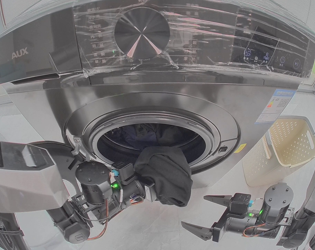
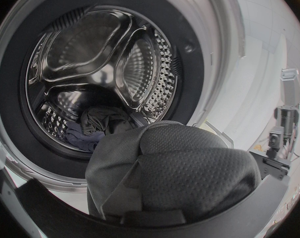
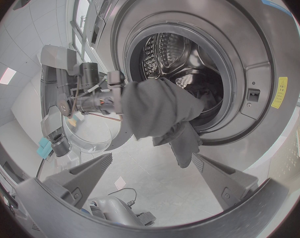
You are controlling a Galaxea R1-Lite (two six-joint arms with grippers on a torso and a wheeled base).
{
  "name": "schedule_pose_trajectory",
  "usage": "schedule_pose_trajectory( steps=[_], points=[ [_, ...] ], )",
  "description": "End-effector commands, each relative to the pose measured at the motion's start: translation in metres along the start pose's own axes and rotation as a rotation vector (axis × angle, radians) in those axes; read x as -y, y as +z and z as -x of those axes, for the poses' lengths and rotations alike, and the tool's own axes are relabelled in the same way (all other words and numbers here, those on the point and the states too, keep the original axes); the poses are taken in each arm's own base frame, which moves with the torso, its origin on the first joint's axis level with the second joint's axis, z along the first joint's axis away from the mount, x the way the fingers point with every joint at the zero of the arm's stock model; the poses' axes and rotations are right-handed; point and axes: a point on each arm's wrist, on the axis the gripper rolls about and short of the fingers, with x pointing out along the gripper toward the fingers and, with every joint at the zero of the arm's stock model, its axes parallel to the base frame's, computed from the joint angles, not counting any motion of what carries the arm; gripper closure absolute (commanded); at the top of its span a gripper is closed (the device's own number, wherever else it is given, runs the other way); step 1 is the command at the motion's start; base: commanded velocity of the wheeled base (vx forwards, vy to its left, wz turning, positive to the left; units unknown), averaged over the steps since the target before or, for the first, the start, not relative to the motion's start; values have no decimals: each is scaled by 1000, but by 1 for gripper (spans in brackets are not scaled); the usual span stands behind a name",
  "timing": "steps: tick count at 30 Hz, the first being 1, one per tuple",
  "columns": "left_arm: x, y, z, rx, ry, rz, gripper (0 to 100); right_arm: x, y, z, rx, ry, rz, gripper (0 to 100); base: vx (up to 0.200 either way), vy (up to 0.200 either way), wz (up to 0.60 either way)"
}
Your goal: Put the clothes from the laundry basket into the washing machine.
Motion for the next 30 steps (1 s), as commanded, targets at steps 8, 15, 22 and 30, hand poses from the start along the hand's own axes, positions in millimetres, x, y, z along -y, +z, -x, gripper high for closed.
schedule_pose_trajectory(
  steps=[8, 15, 22, 30],
  points=[
    [-23, -11, -66, 107, 103, 38, 100, 3, 0, 2, 2, -26, -3, 0, 0, 0, 0],
    [-35, -1, -80, 174, 136, 47, 100, 0, 0, 2, 3, -23, -1, 0, 0, 0, 0],
    [-44, -12, -87, 156, 155, 56, 100, 0, 0, 2, 3, -26, -2, 0, 0, 0, 0],
    [-58, -14, -118, 232, 165, 60, 100, 0, -1, 1, 0, -27, -2, 0, 0, 0, 0]
  ],
)
